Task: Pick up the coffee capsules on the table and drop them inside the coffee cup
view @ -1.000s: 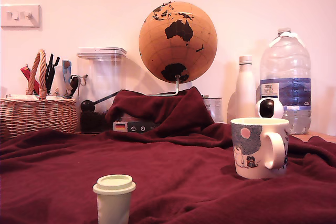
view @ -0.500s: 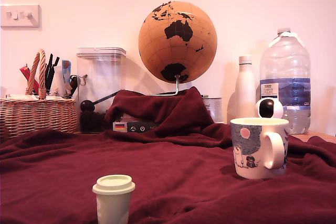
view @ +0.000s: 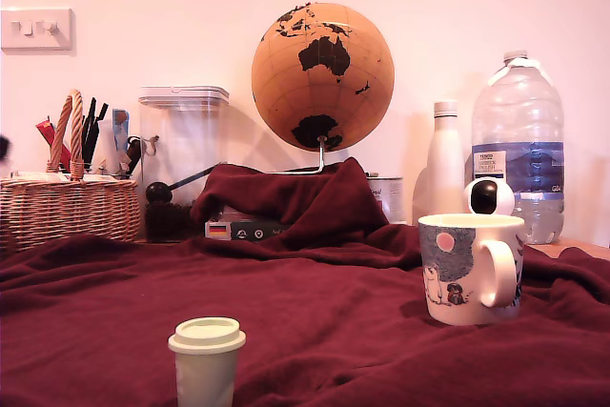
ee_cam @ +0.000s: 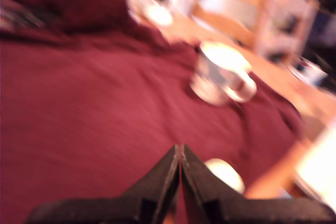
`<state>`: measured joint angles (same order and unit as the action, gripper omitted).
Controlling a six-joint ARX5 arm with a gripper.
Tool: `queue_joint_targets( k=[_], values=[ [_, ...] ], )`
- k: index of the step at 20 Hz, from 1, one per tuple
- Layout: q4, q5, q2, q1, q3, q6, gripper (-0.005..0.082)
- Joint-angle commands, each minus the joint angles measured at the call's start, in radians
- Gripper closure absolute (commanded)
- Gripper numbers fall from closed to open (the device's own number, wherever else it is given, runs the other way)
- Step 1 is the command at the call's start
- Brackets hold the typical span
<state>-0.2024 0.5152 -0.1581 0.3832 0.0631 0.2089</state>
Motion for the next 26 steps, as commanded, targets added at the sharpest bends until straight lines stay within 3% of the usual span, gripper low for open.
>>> queue_joint_targets(
  k=[1, 9, 17, 21, 22, 24, 25, 26],
  values=[
    [0.009, -0.009, -0.032, 0.038, 0.0, -0.014, 0.0793],
    [0.008, -0.134, -0.166, 0.28, 0.001, -0.081, 0.0793],
    [-0.007, -0.268, -0.245, 0.465, 0.004, -0.105, 0.0793],
    [0.003, -0.263, -0.246, 0.497, 0.004, -0.105, 0.0771],
    [0.01, -0.265, -0.246, 0.497, 0.004, -0.105, 0.0651],
    [0.03, -0.268, -0.248, 0.497, 0.004, -0.096, 0.0235],
    [0.035, -0.268, -0.248, 0.497, 0.004, -0.097, 0.0087],
    [0.047, -0.277, -0.248, 0.497, 0.004, -0.098, 0.0004]
  ],
)
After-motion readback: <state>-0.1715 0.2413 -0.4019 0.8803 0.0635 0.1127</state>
